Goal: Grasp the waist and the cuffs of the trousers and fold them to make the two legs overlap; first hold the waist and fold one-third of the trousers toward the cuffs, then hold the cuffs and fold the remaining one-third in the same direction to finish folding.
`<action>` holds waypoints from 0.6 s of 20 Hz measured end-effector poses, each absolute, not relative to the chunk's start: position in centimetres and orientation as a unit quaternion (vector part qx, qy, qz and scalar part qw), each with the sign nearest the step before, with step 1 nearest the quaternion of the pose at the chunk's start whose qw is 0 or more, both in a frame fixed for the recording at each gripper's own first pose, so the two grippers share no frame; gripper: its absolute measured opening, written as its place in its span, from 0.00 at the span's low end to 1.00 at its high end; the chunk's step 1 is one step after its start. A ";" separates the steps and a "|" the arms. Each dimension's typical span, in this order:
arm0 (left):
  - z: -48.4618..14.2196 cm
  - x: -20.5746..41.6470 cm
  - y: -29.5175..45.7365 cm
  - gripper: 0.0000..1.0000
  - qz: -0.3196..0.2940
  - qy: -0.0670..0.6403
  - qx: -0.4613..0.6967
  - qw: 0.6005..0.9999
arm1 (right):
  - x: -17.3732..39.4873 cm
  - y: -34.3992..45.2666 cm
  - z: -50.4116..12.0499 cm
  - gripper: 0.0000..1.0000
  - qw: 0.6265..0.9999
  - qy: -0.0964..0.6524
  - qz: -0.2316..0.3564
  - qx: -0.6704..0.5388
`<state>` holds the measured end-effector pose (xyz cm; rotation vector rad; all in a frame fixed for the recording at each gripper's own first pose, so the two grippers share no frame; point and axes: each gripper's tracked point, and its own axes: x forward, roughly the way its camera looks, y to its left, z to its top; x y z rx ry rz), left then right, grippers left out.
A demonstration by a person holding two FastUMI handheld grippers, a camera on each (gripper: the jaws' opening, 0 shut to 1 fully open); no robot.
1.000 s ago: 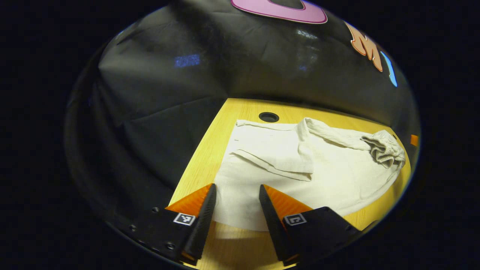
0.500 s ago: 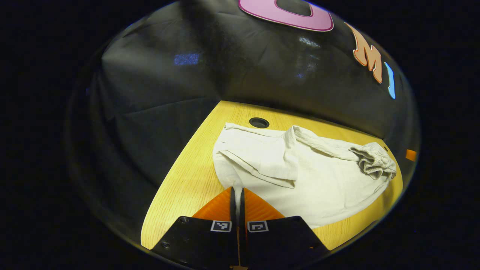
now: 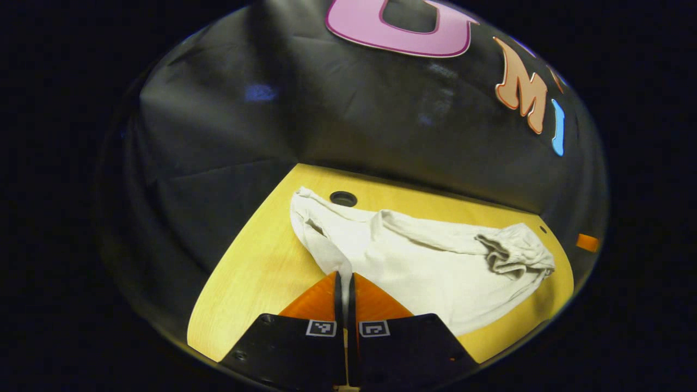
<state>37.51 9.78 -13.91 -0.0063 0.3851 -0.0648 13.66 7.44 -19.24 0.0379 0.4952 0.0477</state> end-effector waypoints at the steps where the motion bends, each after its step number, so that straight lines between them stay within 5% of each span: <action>1: -13.3 37.7 8.4 0.01 -0.038 0.186 -0.005 0.982 | 13.6 7.1 -19.0 0.93 0.969 0.243 0.025 0.022; 12: -8.8 37.9 -10.2 0.00 -0.127 0.142 -0.021 0.981 | 12.5 0.5 -16.4 0.97 0.974 0.223 0.033 0.027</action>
